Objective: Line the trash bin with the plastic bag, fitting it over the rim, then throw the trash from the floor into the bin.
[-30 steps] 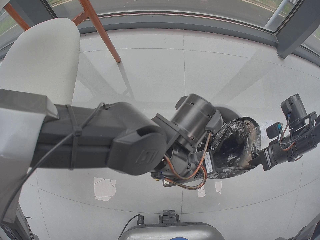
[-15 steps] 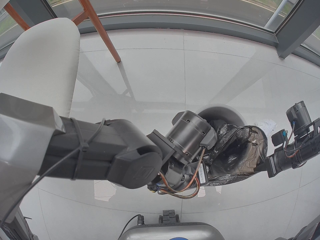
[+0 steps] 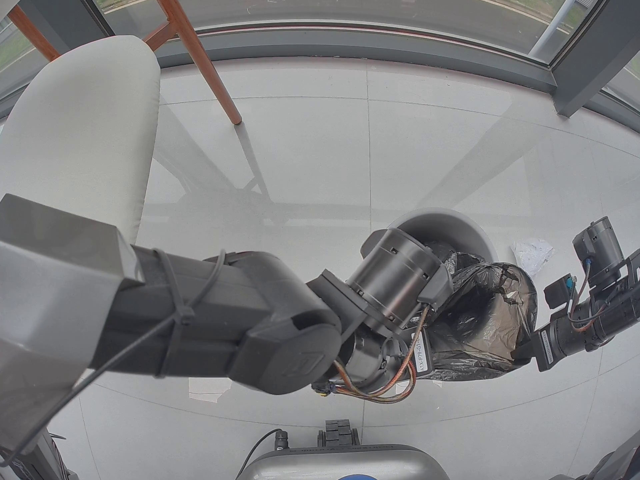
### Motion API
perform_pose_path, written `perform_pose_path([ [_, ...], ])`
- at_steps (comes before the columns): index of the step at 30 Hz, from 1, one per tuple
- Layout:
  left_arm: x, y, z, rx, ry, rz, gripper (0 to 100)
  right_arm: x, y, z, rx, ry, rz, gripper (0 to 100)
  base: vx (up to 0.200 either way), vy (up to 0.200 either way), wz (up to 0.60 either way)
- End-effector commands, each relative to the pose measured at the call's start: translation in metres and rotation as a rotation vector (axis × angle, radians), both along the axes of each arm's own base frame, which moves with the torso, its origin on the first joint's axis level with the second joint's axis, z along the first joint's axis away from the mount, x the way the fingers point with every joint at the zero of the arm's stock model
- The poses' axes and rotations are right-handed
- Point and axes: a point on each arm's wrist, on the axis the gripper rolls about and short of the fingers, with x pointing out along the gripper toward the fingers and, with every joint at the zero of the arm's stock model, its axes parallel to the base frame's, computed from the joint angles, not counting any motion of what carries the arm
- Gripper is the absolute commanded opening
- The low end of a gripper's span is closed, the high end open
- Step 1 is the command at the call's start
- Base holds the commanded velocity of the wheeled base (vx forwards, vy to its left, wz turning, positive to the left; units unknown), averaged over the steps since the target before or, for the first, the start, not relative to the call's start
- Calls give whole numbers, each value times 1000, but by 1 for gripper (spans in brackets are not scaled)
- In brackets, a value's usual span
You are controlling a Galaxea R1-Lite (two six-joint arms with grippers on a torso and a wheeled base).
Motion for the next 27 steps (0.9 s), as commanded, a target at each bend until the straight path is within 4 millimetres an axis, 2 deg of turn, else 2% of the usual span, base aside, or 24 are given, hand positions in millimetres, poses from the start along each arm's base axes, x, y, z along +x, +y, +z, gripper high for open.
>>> perform_pose_path([
  [1, -4, -9, -10, 15, 1, -13, 0, -5, 0, -2, -4, 8, 5, 0, 0, 0, 0],
  [9, -16, -14, -22, 56, -4, -23, 0, -9, 1, -3, -3, 11, 13, 0, 0, 0, 0],
  [14, -16, -12, -24, 65, -3, -24, 0, -10, 1, -3, -3, 11, 14, 0, 0, 0, 0],
  [15, -16, -12, -24, 65, -3, -24, 0, -10, 1, -3, -3, 11, 14, 100, 0, 0, 0],
  [17, -18, -9, -26, 85, 1, -36, 0, -12, 0, -5, -5, 18, 15, 100, 0, 0, 0],
  [18, -17, -9, -25, 83, -5, -32, 100, -13, 0, -5, -4, 18, 13, 100, 0, 0, 0],
  [27, -21, -6, -30, 113, -7, -9, 100, -32, -6, 2, 0, -20, 16, 100, 0, 0, 0],
])
